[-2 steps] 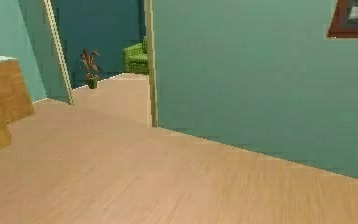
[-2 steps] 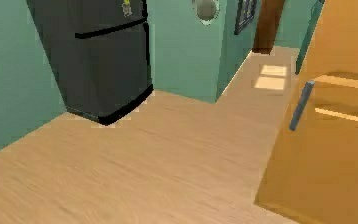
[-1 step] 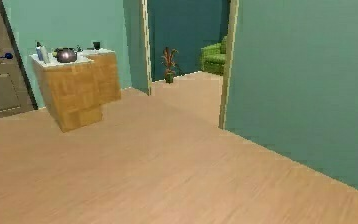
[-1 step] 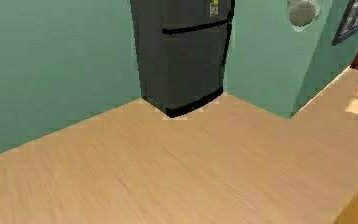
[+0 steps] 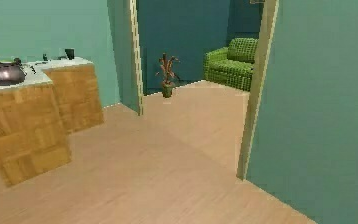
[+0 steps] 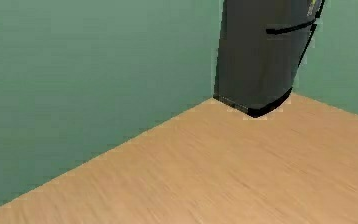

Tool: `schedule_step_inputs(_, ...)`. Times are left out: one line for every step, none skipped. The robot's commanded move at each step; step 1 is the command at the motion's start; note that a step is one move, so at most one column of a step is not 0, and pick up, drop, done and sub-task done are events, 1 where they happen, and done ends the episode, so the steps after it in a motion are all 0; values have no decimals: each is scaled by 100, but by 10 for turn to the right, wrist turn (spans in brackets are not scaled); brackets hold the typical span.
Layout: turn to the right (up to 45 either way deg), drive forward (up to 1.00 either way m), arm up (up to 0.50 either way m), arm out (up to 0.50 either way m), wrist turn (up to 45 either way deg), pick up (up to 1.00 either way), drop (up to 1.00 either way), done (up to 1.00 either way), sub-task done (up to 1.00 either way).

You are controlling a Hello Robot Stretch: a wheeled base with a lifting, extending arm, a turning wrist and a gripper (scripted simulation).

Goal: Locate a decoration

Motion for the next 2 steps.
schedule_step_inputs(0, 100, 0, 0, 0, 0, 0, 0, 0)
schedule_step_inputs(0, 45, 0, 0, 0, 0, 0, 0, 0)
